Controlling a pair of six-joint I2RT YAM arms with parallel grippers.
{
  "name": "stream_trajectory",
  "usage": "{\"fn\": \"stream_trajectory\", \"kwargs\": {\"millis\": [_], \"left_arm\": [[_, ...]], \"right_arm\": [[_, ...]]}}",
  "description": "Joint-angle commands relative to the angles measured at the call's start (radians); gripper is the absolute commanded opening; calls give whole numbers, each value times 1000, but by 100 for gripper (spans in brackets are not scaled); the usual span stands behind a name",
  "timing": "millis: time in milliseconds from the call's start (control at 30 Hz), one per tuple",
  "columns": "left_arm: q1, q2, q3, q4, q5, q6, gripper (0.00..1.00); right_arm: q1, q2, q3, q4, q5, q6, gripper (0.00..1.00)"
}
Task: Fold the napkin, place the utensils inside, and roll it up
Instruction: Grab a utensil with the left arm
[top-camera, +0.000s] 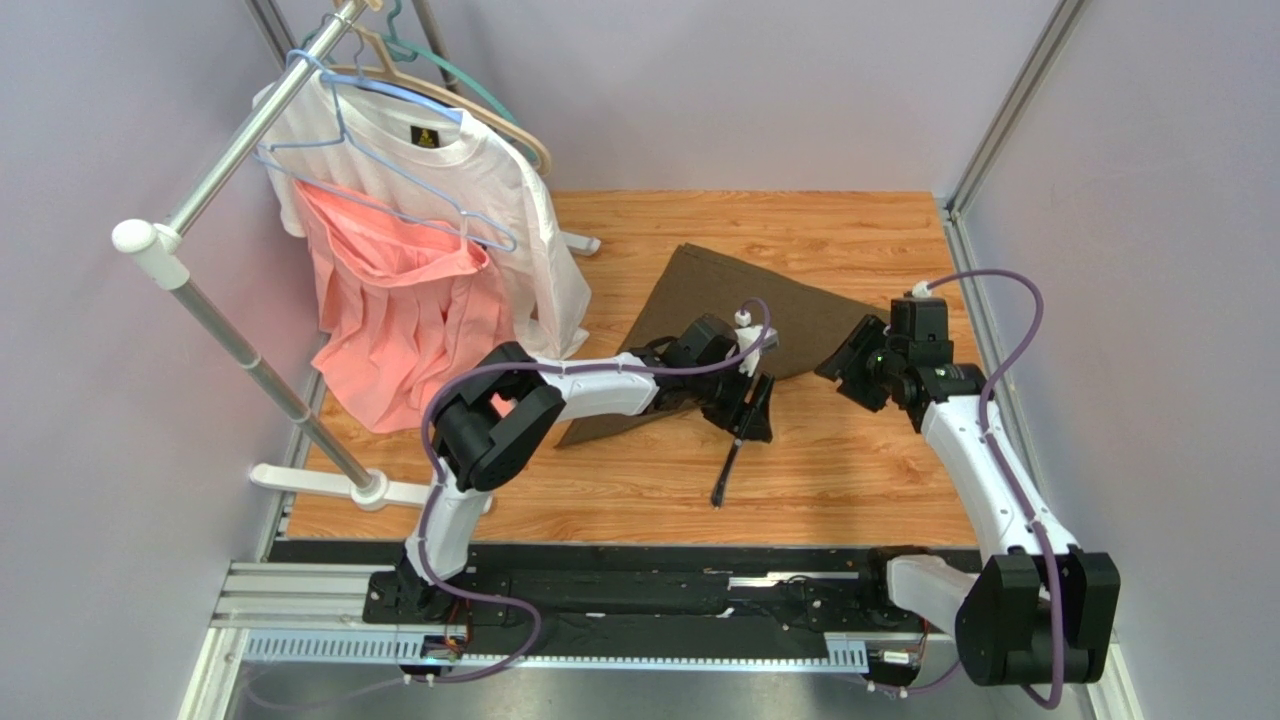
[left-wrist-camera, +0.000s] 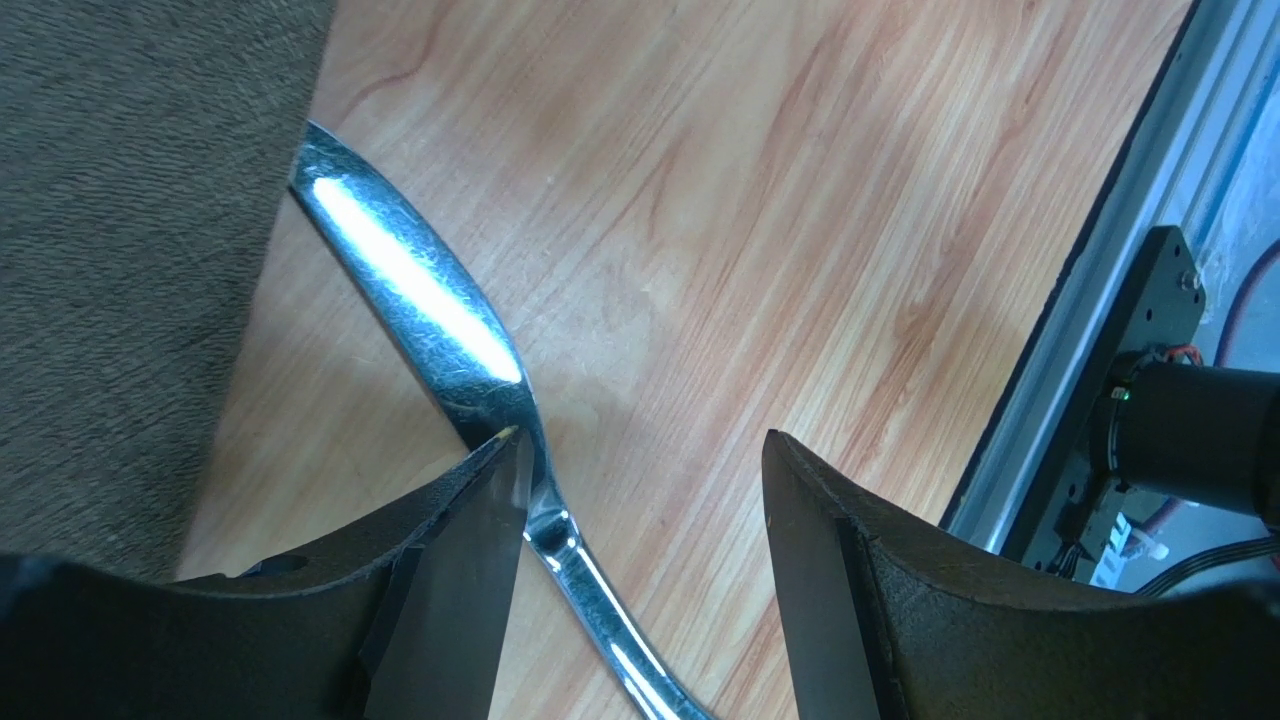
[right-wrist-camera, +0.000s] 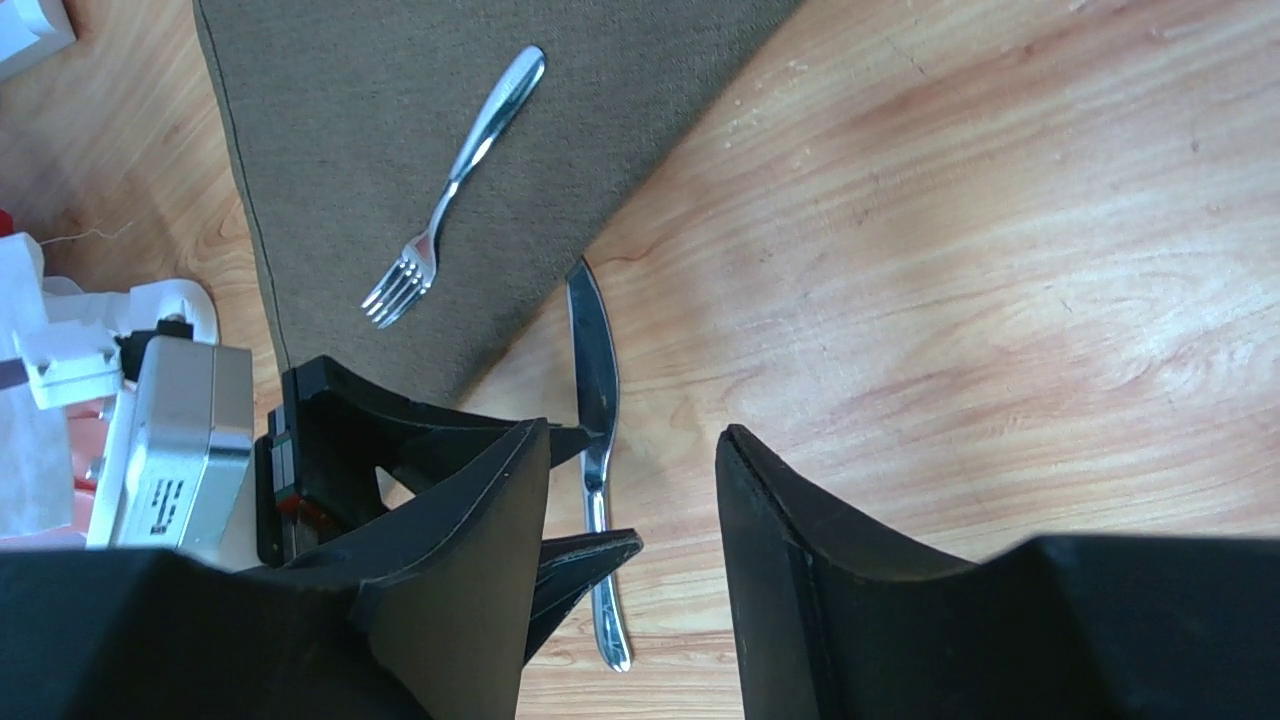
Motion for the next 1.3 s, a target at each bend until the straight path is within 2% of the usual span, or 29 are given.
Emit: {"fn": "stream_trajectory", "kwargs": {"millis": [0,133,233,333,500,733,967,1267], "left_arm": [[-14,20,33,40,20,-10,67],[-31,12,9,54,14,-6,66],[-41,-50,-51,110,-32,13,66],[-41,-83,-41,68,-65,37,66],[-40,-84,-37,-13,-207,80,66],[-38,-40,-8,-20,-240,93,66],[-43,-15,-42,132,-68,76,66],[-78,20,-70,244,38,36,66]], "right_arm": [[-4,-62,-49,17,-10,13,49],[-4,-98,-78,2,-12,15,48],[-2,-109,-85,0,-15,15,49],[-4,-106,-86,0,-28,15,49],[-2,-95,-106,10,-50,16,48],[-4,-91,-158,20,-68,18,48],[-2,-83,-183,20,-68,15,48],[-4,-33,-214,46,-84,16,48]]}}
